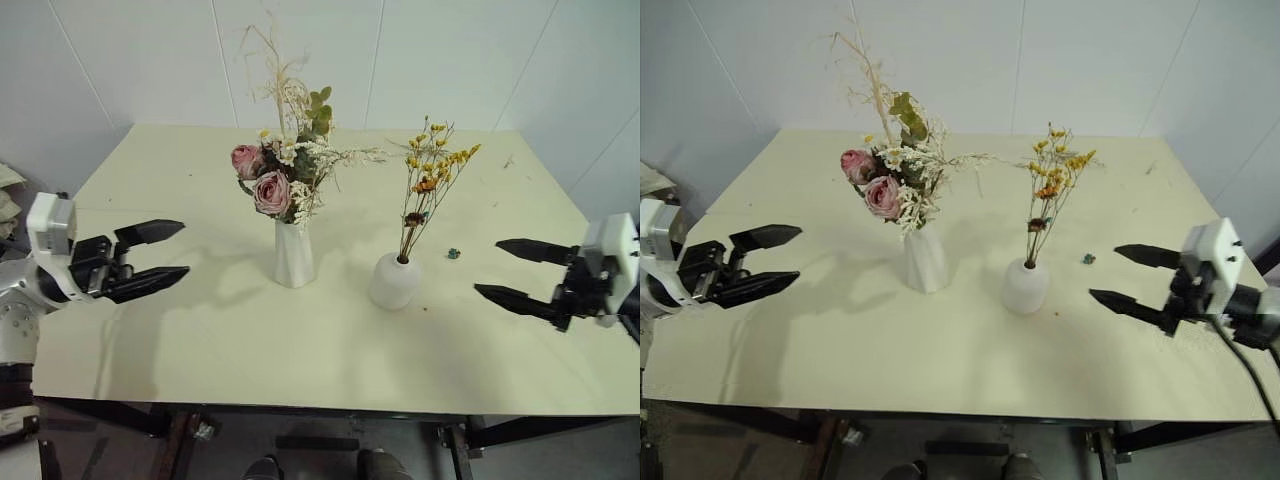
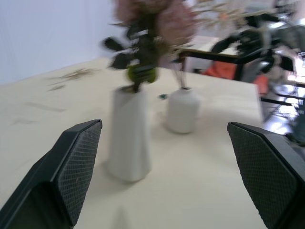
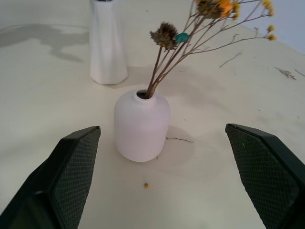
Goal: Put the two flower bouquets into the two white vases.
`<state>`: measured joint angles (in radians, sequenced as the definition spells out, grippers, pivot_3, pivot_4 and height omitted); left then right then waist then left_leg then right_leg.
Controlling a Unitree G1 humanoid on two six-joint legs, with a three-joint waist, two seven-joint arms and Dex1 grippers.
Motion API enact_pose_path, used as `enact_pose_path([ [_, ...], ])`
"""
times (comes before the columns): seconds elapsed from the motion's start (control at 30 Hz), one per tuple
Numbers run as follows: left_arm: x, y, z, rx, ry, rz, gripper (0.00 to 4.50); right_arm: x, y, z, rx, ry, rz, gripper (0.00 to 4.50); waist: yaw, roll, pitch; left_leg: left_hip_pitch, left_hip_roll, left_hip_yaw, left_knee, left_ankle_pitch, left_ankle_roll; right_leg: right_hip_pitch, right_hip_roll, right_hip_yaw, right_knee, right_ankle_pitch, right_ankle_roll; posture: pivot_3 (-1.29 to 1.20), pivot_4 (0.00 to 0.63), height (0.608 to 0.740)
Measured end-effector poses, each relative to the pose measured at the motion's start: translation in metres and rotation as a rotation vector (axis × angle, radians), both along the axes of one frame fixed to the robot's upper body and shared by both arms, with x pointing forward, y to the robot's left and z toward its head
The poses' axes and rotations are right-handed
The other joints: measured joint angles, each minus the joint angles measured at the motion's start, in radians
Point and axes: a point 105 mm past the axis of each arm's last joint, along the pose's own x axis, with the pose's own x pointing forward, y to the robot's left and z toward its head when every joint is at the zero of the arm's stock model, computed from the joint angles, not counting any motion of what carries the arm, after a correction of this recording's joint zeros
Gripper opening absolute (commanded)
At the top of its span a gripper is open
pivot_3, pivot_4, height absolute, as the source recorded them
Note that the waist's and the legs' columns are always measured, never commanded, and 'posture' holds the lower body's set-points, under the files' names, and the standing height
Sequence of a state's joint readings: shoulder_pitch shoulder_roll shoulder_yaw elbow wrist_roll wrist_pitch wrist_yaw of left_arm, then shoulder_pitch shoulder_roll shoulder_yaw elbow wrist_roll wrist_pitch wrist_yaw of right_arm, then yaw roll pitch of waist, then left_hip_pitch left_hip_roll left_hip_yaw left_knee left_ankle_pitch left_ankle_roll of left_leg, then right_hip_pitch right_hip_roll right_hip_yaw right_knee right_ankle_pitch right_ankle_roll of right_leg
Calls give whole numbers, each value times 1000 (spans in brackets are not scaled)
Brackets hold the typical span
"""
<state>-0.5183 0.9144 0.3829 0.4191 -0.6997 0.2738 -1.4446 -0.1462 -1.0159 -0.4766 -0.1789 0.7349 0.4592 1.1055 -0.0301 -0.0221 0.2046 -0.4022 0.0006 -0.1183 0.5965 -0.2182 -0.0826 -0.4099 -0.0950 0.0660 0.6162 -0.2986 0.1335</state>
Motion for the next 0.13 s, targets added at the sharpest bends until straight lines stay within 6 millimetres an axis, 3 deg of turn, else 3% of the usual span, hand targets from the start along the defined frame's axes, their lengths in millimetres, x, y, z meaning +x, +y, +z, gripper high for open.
enact_pose_path([
  [0.13,8,17,6,31,-15,46,4500,-3,-7,-2,-15,45,37,4442,0,0,0,-1,0,0,0,0,0,-1,0,0,0,2,4,0,150,740],
])
